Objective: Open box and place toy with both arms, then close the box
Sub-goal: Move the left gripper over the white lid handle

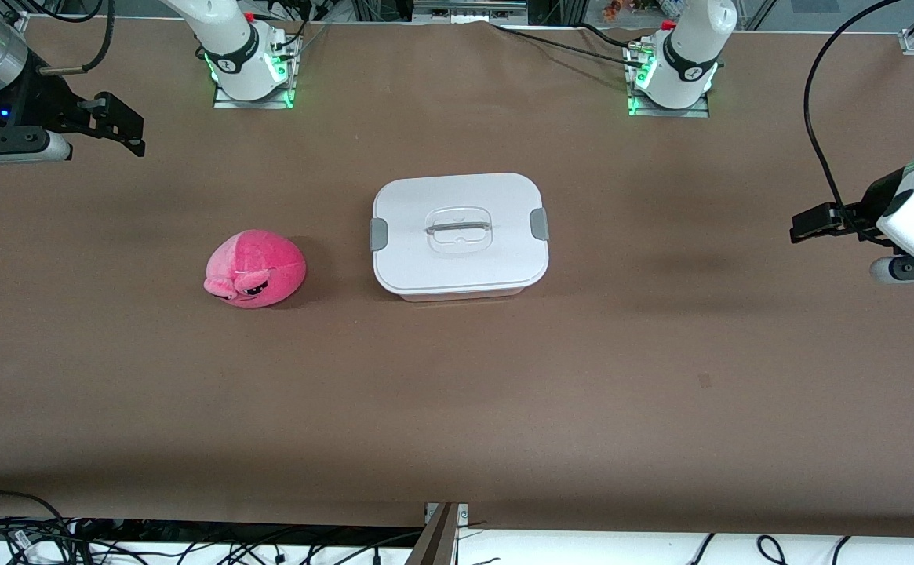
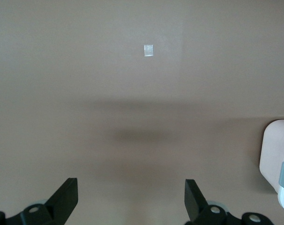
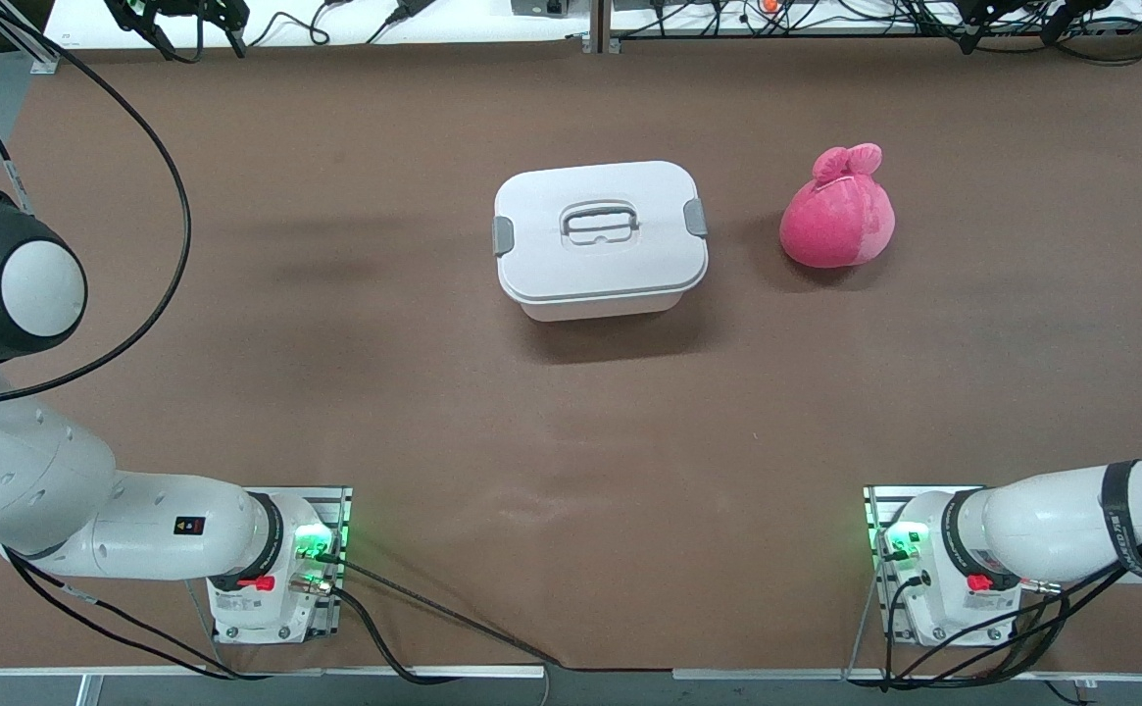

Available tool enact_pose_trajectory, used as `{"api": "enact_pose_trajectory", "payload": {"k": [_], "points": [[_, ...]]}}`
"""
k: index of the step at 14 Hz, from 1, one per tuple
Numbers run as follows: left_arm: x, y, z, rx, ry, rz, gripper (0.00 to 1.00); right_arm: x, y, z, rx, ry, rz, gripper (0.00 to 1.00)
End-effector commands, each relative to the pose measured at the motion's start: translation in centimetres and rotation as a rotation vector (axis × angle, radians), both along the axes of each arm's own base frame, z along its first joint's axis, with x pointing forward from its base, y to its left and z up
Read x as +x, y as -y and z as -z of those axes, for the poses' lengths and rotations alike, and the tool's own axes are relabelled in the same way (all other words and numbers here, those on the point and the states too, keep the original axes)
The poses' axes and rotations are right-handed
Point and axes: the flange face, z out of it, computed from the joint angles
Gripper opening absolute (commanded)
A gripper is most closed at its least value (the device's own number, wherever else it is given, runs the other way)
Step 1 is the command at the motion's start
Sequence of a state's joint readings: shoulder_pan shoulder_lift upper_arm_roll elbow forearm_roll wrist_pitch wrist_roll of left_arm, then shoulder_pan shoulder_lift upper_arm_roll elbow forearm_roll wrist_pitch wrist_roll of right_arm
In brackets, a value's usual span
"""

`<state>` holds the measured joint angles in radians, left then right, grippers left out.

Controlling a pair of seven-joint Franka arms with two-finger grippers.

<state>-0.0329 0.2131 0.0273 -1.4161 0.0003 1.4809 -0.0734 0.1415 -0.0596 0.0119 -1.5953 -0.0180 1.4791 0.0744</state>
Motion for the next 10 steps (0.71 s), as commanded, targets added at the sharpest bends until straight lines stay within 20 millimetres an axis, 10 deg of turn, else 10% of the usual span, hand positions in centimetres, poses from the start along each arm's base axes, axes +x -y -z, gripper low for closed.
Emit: {"api": "enact_pose_trajectory", "payload": {"k": [1, 10], "points": [[0.4, -0.2, -0.5, -0.011, 0.001, -0.011, 1.00, 0.0, -0.2, -0.5, -0.007, 0.003, 0.004, 1.00], [0.3, 3.5, -0.2, -0.014, -0.009, 0.038, 1.00, 0.0, -0.4, -0.8, 0.027, 0.014, 0.013, 1.00]]}}
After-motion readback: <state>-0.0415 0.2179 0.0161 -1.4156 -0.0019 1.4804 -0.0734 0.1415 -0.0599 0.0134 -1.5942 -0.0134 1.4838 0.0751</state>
